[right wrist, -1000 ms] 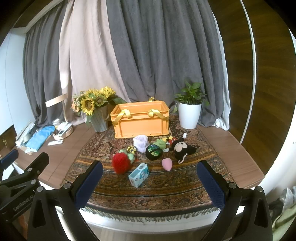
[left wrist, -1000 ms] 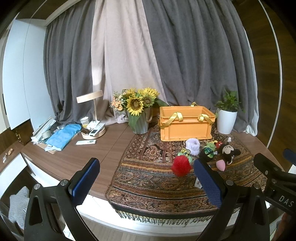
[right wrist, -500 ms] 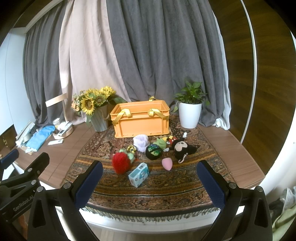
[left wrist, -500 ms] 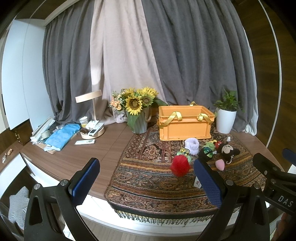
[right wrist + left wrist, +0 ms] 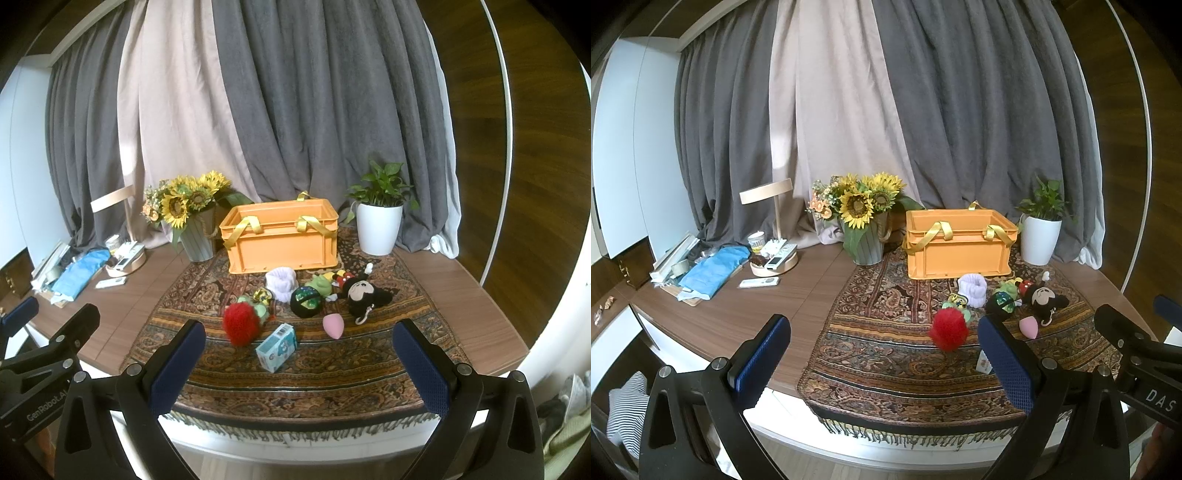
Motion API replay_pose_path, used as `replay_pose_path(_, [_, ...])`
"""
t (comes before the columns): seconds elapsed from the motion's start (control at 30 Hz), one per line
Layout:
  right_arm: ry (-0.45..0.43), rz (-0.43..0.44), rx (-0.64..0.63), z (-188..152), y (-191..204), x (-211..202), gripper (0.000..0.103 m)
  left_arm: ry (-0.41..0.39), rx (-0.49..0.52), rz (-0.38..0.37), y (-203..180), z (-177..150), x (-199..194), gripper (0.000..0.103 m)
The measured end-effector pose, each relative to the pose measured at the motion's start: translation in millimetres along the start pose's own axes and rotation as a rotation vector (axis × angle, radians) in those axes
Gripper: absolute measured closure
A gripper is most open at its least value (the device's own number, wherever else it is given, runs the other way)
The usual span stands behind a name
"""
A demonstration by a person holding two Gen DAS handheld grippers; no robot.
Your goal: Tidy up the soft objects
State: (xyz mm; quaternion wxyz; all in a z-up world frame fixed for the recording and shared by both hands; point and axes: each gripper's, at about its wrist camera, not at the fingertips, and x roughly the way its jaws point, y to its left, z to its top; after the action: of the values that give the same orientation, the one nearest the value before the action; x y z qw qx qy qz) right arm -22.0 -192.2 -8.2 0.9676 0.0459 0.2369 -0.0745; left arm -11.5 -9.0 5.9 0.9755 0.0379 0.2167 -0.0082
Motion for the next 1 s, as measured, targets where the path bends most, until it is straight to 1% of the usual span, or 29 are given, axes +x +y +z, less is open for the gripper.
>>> replay_pose_path(0.63, [0.001, 0.001, -0.001, -0.2, 0.2, -0.5, 0.001, 0.002, 0.0, -0.006, -4.5, -1.3, 0.0, 0.0])
replay_pose_path(1.0, [0.001, 0.015, 0.008, 0.5, -1.0, 2.1, 0.001, 0.0, 0.003, -0.014, -8.9, -2.0, 1.1, 0.0])
